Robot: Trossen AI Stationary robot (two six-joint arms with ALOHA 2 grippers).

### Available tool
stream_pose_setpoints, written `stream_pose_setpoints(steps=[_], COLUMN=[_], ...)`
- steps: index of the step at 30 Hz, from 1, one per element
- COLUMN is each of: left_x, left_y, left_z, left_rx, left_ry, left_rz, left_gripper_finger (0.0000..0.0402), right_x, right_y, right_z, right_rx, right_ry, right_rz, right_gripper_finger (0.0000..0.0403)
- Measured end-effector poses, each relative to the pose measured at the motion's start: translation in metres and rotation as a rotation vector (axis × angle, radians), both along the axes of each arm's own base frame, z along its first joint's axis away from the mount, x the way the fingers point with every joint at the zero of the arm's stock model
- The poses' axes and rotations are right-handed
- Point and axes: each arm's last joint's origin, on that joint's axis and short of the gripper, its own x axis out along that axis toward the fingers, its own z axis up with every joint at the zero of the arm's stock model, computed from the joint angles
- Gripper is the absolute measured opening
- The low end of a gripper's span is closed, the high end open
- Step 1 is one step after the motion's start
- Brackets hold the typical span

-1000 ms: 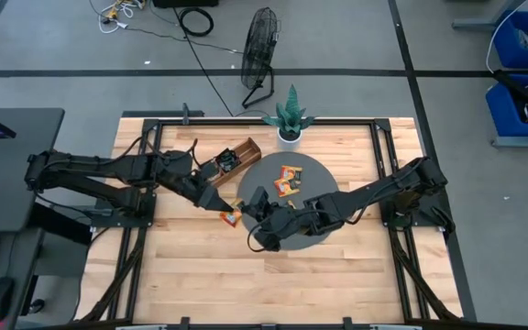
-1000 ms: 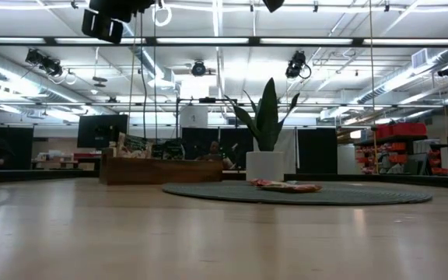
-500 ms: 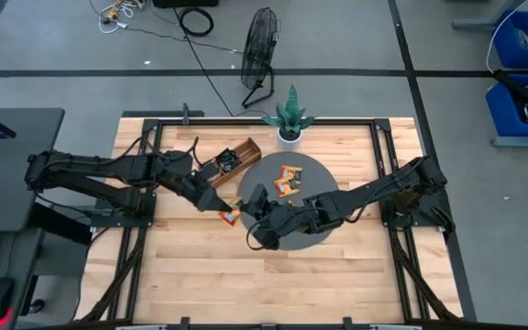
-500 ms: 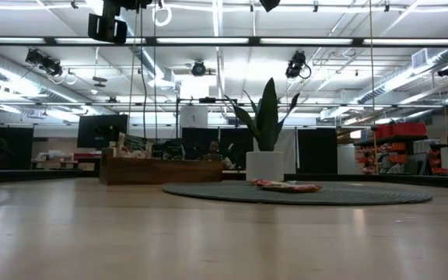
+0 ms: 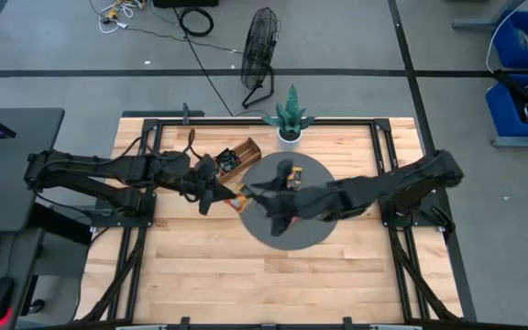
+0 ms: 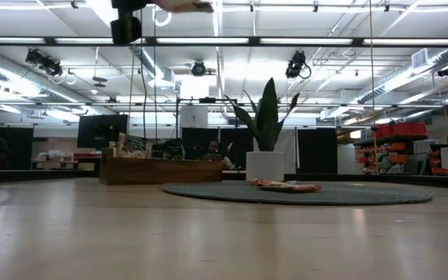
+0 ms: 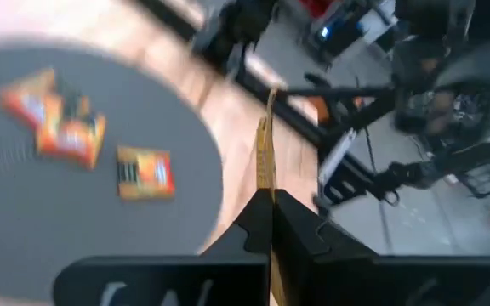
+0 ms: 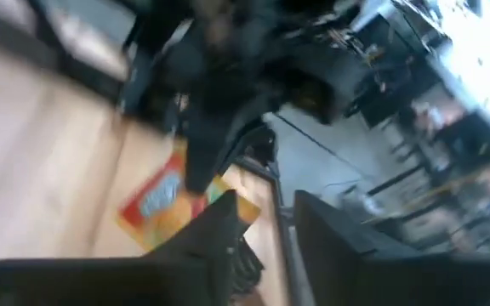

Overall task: Pick & Place Tea
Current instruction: Put the orange tea bag into the right section of the wooden organizer

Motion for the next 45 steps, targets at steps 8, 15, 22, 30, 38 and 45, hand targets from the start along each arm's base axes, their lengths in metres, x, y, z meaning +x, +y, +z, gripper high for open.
stream_pose_setpoints(steps=[8,15,22,30,38,45], left_x=[0.003,0.005,0.001,0.000,0.000,-0.001], left_y=[-0.008,-0.009,-0.008,-0.007,-0.006,-0.003], left_z=[0.022,0.034,0.058,0.061,0.060,0.062], left_rx=[0.284,0.472,0.570,0.603,0.732,0.734], left_ry=[-0.241,-0.340,-0.575,-0.591,-0.550,-0.526], left_rz=[0.075,0.182,0.243,0.262,0.317,0.425], left_gripper_finger=[0.0003,0.0003,0.0002,0.0002,0.0002,0.0002], right_x=[-0.041,-0.045,-0.041,-0.038,-0.041,-0.047], right_y=[-0.050,-0.072,-0.088,-0.096,-0.100,-0.102], right_z=[0.048,0.074,0.076,0.084,0.084,0.091], right_rx=[0.686,0.819,0.906,0.891,0.783,0.711], right_ry=[-0.159,-0.145,-0.187,-0.247,-0.160,-0.141], right_rz=[0.016,0.023,0.028,0.110,0.052,0.025], right_gripper_finger=[0.0218,0.0217,0.0210,0.0210,0.0210,0.0210])
